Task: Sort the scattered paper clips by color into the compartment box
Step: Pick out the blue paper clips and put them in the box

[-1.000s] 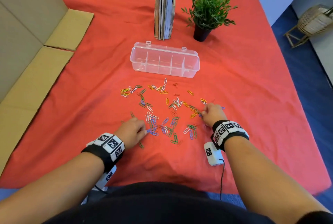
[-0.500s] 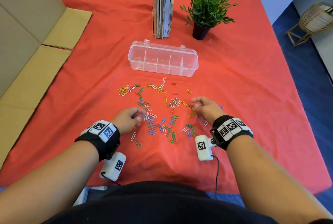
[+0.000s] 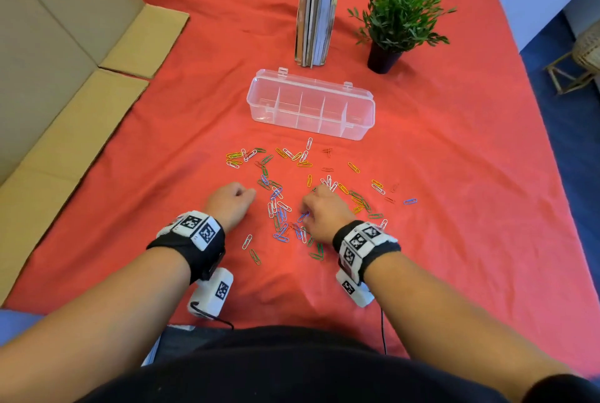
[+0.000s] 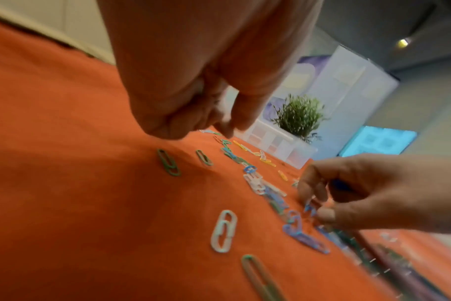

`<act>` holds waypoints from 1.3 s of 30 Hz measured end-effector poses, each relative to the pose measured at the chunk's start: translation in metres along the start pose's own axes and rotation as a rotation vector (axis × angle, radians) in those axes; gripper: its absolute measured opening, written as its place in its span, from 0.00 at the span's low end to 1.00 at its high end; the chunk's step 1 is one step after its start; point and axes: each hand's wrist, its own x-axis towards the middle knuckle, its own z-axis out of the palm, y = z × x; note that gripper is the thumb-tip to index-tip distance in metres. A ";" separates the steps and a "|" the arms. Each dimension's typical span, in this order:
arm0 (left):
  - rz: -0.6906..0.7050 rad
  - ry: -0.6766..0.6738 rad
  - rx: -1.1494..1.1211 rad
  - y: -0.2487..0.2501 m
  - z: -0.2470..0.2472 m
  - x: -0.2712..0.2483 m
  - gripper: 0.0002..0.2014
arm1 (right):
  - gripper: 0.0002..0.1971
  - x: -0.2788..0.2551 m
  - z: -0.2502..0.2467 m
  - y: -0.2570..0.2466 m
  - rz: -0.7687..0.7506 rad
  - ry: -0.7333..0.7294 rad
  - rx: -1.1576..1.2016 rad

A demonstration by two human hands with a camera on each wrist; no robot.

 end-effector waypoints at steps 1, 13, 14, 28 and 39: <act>0.034 0.090 0.131 -0.005 -0.002 0.001 0.08 | 0.10 0.001 0.006 0.000 -0.027 0.011 -0.061; 0.152 0.152 0.316 -0.035 0.014 0.000 0.04 | 0.10 0.050 -0.014 -0.029 -0.128 -0.026 -0.094; 0.157 0.167 0.321 -0.036 0.014 0.000 0.05 | 0.11 0.054 -0.014 -0.034 -0.160 -0.028 -0.122; 0.301 0.073 0.324 -0.014 0.007 0.008 0.10 | 0.07 0.044 -0.018 -0.011 0.078 0.021 0.172; 0.382 0.070 0.403 0.019 0.012 0.044 0.07 | 0.12 -0.001 -0.031 0.021 0.422 -0.055 1.085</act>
